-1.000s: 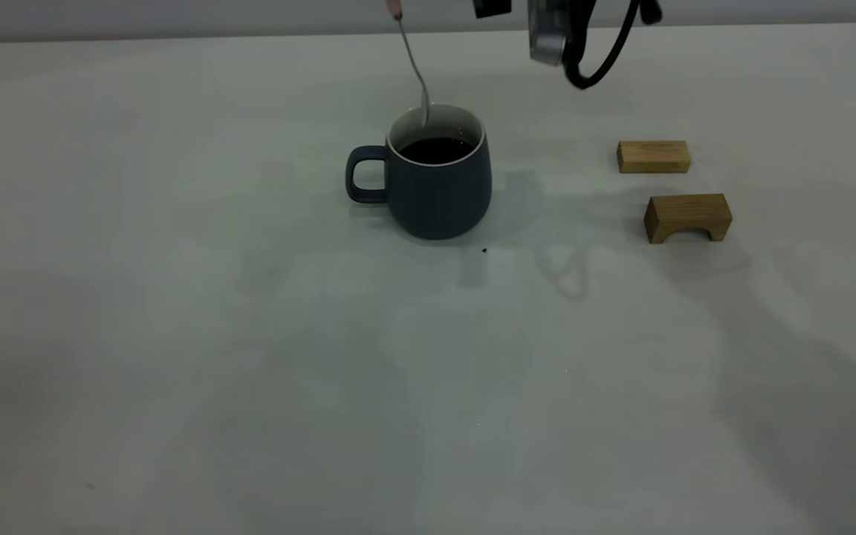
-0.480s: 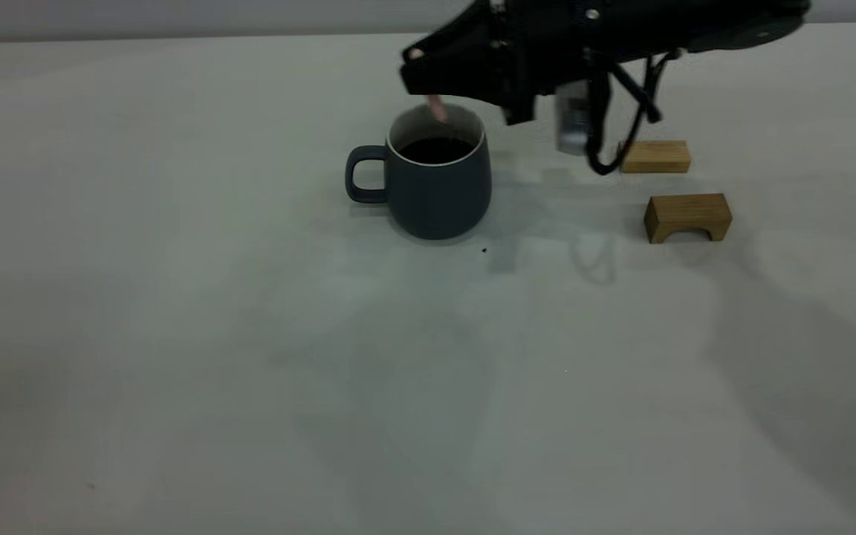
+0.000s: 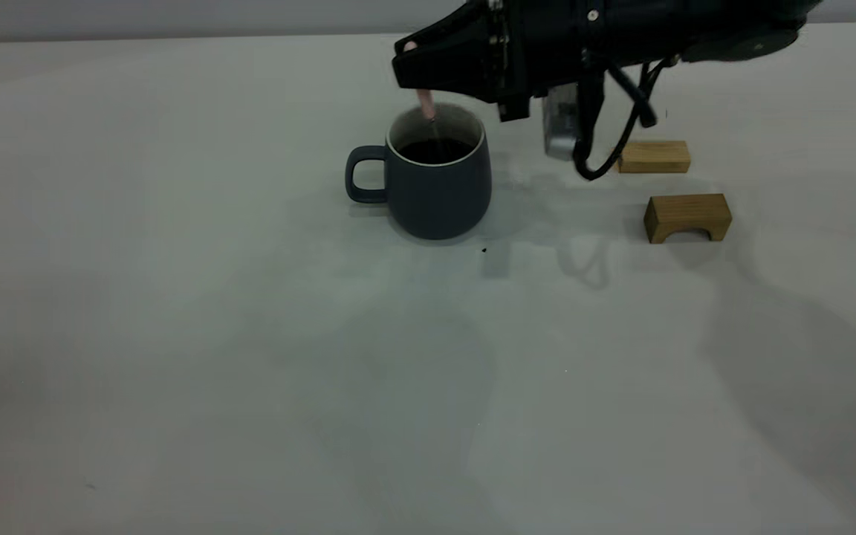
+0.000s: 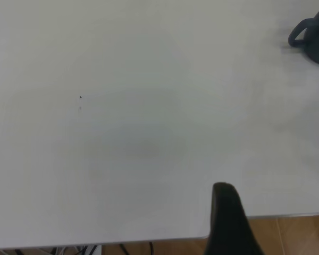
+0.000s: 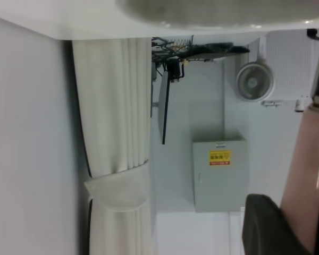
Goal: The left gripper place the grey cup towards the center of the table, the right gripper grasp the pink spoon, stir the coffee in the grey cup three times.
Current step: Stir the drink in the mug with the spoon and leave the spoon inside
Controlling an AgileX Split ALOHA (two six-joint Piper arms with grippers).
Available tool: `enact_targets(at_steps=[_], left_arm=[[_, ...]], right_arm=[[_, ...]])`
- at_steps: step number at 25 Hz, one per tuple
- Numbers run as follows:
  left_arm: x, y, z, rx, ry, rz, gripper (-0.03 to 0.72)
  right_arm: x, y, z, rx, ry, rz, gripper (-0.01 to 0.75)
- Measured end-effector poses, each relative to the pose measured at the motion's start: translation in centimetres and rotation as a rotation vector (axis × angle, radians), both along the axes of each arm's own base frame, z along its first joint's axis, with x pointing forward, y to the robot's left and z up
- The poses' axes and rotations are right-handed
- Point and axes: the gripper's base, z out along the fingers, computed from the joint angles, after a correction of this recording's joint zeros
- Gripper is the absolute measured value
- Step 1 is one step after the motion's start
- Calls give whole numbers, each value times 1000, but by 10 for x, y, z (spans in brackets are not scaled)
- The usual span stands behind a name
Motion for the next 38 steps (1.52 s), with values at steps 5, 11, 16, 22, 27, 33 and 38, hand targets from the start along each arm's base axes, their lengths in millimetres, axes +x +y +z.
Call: enact_targets(at_steps=[5,11,16,22,27,33,38], left_arm=[[0,0,0,0,0,0,519],[0,0,0,0,0,0,519],[0,0,0,0,0,0,519],[0,0,0,0,0,0,519],[0,0,0,0,0,0,519],[0,0,0,0,0,0,519],[0,0,0,0,0,0,519]], right_arm=[[14,11,-1,12,-105,20,148],[24,2,1,-21,-178,12,148],[25,-15,-4,-70,-179,56,148],[18,-19,-3,-122,-106,141,149],[14,-3,0,-91,-78,137,149],[15,21,6,9,-142,68,149],[23,13,-6,-88,-253,12,149]])
